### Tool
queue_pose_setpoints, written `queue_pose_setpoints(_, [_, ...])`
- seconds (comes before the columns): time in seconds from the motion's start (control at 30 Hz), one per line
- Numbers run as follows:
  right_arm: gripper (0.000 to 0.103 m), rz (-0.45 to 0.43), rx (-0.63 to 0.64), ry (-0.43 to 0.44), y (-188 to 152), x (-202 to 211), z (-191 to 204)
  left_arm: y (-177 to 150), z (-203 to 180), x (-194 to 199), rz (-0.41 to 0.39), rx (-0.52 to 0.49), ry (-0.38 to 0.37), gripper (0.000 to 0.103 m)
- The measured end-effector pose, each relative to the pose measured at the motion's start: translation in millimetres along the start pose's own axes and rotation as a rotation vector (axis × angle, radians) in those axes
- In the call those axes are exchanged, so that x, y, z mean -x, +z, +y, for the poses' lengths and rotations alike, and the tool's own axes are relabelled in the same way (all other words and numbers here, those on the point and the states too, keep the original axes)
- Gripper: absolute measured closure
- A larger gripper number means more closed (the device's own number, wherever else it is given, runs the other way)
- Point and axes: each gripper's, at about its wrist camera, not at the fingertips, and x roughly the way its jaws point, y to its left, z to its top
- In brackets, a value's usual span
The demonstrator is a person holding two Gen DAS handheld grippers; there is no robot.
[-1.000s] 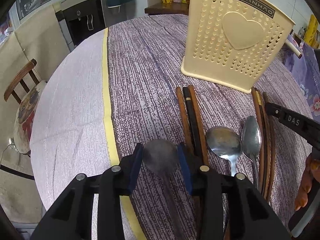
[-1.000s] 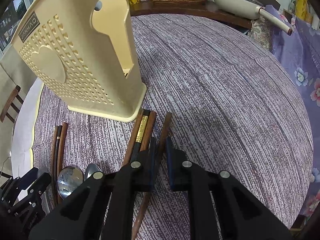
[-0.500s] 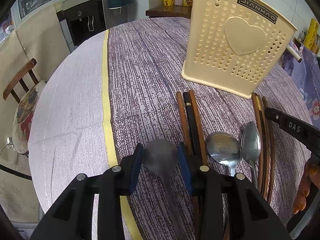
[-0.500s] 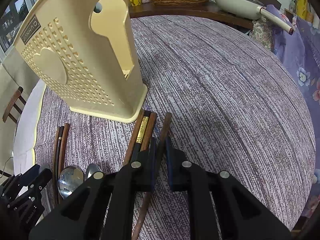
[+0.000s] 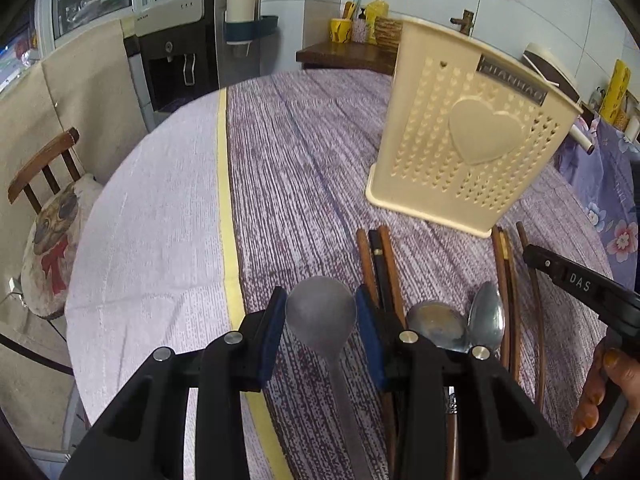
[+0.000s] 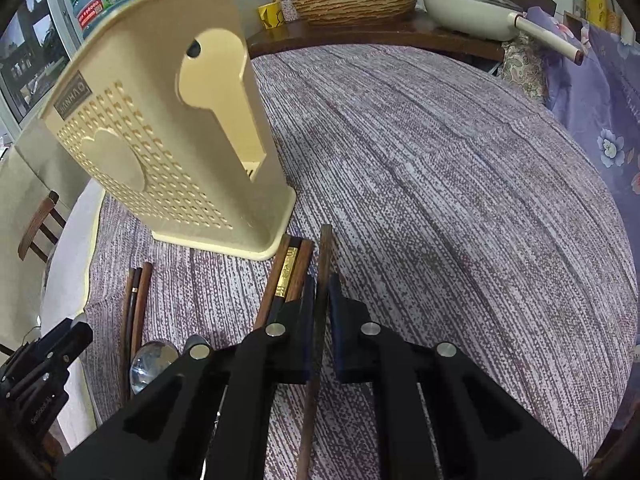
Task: Organize utensils
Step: 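Lower the left gripper onto the white plastic spoon and close it, then lift the white spoon with the left gripper while the right gripper lifts the chopstick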
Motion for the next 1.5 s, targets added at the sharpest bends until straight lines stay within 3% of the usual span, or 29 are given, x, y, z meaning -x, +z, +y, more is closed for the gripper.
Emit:
queue_pose_setpoints(0.4, [0.095,-0.194,0.055,0.044,5,66,9,15,-4,44,-0.161,-0.019,0.003,0.067])
queue_pose_setpoints(0.77, [0.095,-0.336,0.086,0.075,2,114,11,21,1,67,-0.251,-0.005,0.033,0.067])
queue_pose_setpoints(1.5, [0.095,-0.395,0.089,0.081,-2,131,10,22,6,64,-0.295,0.017,0.027,0.067])
